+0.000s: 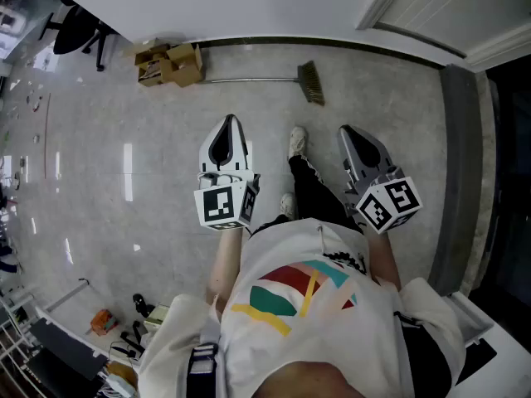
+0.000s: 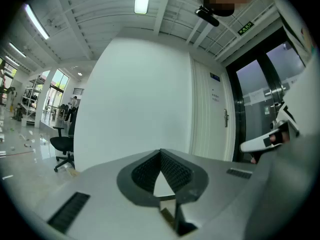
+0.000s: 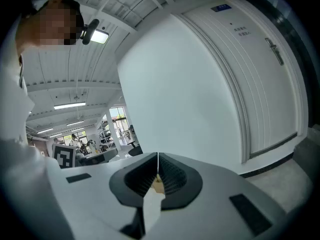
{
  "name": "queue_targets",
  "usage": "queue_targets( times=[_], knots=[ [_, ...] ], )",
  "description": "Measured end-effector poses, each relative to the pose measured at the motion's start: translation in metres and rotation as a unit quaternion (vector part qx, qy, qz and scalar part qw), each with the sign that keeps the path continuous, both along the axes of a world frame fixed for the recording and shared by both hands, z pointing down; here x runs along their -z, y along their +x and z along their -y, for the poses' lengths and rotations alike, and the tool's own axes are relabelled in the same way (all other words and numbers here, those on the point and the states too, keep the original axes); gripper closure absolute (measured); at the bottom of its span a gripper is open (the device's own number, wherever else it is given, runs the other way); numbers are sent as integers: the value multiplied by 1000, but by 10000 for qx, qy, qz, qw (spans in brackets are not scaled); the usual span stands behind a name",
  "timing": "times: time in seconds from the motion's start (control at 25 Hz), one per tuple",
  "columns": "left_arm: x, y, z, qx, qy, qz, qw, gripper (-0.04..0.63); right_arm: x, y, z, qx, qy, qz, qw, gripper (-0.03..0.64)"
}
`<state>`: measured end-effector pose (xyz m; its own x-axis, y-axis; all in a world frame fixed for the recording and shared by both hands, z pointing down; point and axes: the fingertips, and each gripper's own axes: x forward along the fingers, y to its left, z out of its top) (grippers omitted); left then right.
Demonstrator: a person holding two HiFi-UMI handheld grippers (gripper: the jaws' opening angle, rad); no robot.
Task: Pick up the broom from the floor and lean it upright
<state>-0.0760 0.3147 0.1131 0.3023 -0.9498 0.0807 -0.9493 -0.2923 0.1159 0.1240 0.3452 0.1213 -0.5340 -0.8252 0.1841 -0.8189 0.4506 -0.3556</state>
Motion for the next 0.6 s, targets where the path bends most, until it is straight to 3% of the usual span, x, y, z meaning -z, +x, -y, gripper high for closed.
queue_targets(
  times=[0.2, 0.44, 0.52, 0.56, 0.6],
  knots=[
    [-4, 18, 102, 56, -15, 68, 10000, 551, -8, 14, 116, 32, 9, 46, 10000, 603],
    [16, 34, 242, 435, 193, -120, 9988, 551, -8, 13, 260, 711, 64, 25, 9974, 602],
    [17, 36, 278, 454, 277, 57, 9986, 551, -10, 18, 305, 662, 189, -77, 9976, 601],
    [16, 36, 296, 461, 298, 151, 9984, 551, -12, 19, 326, 611, 257, -176, 9976, 589],
    [14, 35, 309, 480, 293, 204, 9982, 551, -14, 18, 344, 598, 282, -247, 9975, 506]
  ],
)
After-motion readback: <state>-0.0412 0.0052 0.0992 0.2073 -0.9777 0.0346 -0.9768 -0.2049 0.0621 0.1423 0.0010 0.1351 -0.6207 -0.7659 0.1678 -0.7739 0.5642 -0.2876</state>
